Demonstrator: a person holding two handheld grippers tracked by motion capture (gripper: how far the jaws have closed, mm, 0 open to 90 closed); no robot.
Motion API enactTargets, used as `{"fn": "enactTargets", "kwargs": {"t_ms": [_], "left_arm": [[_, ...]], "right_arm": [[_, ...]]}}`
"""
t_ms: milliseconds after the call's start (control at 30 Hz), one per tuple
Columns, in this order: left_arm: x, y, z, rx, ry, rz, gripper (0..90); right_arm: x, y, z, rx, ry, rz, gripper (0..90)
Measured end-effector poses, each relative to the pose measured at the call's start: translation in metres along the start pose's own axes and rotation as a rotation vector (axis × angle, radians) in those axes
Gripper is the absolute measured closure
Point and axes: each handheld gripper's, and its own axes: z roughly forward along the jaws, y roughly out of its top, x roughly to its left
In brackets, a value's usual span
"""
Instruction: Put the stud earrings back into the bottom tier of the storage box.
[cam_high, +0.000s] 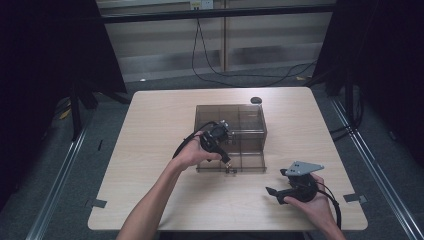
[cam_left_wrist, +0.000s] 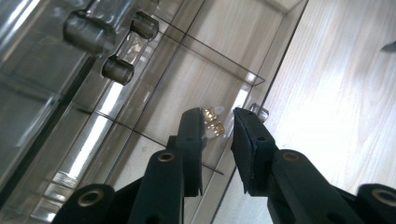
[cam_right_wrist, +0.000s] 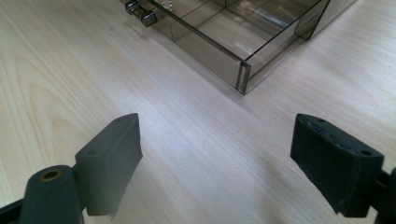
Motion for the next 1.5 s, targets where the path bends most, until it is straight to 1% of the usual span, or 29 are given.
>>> {"fn": "enactTargets", "kwargs": {"t_ms": [33,133,167,200,267,333,400,433,467,500,533,633,700,733,767,800,900,967,1000,1033,1067,1100,1133,1200,1267,1333,1400,1433,1500], "left_arm": [[-0.001,-0.002,-0.002,-0.025,0.002,0.002,71.1],[-0.004,-0.008,-0.006,-0.073,0.002,0.014,68.4],[-0.004,-0.01,-0.007,-0.088,0.003,0.01,67.2],[-0.005,-0.012,-0.008,-0.099,0.003,0.004,66.6],[-0.005,-0.016,-0.01,-0.12,0.011,0.012,64.4],[-0.008,-0.02,-0.011,-0.164,0.025,-0.016,59.7],[-0.009,-0.025,-0.015,-0.175,0.036,-0.006,57.5],[-0.01,-0.027,-0.016,-0.185,0.048,-0.018,54.2],[-0.01,-0.03,-0.017,-0.199,0.05,-0.025,50.1],[-0.009,-0.032,-0.019,-0.201,0.05,-0.022,47.4],[-0.01,-0.036,-0.021,-0.213,0.068,-0.025,44.1],[-0.01,-0.045,-0.023,-0.253,0.089,-0.069,32.1],[-0.011,-0.05,-0.025,-0.278,0.098,-0.076,27.0],[-0.01,-0.054,-0.026,-0.281,0.104,-0.082,24.4],[-0.009,-0.057,-0.026,-0.288,0.121,-0.087,21.2],[-0.009,-0.059,-0.027,-0.29,0.128,-0.098,20.1],[-0.004,-0.067,-0.032,-0.318,0.139,-0.125,14.3],[-0.003,-0.072,-0.036,-0.338,0.135,-0.14,10.9],[-0.003,-0.075,-0.037,-0.347,0.137,-0.144,10.0],[-0.003,-0.078,-0.039,-0.351,0.132,-0.138,7.8],[-0.003,-0.08,-0.04,-0.364,0.125,-0.142,5.1],[-0.003,-0.083,-0.042,-0.375,0.132,-0.149,5.7],[-0.004,-0.086,-0.042,-0.381,0.142,-0.145,5.7],[-0.004,-0.09,-0.043,-0.384,0.142,-0.144,5.3],[-0.004,-0.099,-0.046,-0.404,0.151,-0.167,5.0],[-0.005,-0.107,-0.047,-0.423,0.143,-0.162,5.1],[-0.005,-0.11,-0.047,-0.424,0.145,-0.171,5.1],[-0.008,-0.116,-0.049,-0.41,0.154,-0.18,6.2],[-0.015,-0.122,-0.052,-0.411,0.153,-0.147,6.5]], "right_arm": [[0.0,0.0,0.001,0.001,0.001,0.0,15.6],[0.001,0.001,0.001,0.003,-0.002,0.001,15.5],[0.001,0.001,0.001,0.002,-0.002,0.002,15.6],[0.001,0.001,0.001,0.0,0.001,0.002,15.5],[0.001,0.001,0.0,0.0,-0.004,0.003,15.5],[0.001,0.001,0.0,0.0,-0.005,0.005,15.5],[0.0,0.001,0.001,-0.001,-0.002,0.005,15.6],[0.0,0.001,0.001,-0.002,-0.003,0.005,15.6],[0.0,0.001,0.001,-0.001,-0.002,0.005,15.6],[0.0,0.001,0.001,-0.001,-0.003,0.003,15.7],[0.0,0.001,0.001,0.001,-0.005,0.003,15.7],[0.0,0.001,0.001,0.0,-0.005,0.006,16.4],[-0.001,0.002,0.002,-0.003,-0.002,0.01,17.2],[-0.001,0.002,0.002,-0.003,-0.001,0.01,17.4],[-0.001,0.002,0.002,-0.003,-0.006,0.016,17.6],[-0.001,0.002,0.003,-0.006,0.003,0.02,18.2],[-0.001,0.002,0.005,-0.001,0.0,0.03,19.6],[-0.001,0.002,0.006,-0.001,0.004,0.026,20.7],[-0.001,0.002,0.006,0.0,0.005,0.026,21.3],[-0.001,0.002,0.006,0.0,0.006,0.025,21.8],[0.0,0.003,0.006,-0.005,0.008,0.02,22.5],[0.0,0.003,0.006,-0.004,0.008,0.018,23.1],[0.001,0.003,0.005,-0.007,0.01,0.016,24.2],[0.001,0.003,0.005,-0.01,0.011,0.018,25.1],[0.003,0.004,0.006,-0.017,0.02,0.022,27.7],[0.004,0.005,0.006,-0.016,0.024,0.012,28.6],[0.005,0.005,0.007,-0.011,0.025,0.01,29.0],[0.006,0.005,0.008,-0.001,0.026,0.001,29.0],[0.007,0.006,0.008,0.002,0.031,-0.005,29.1]]}}
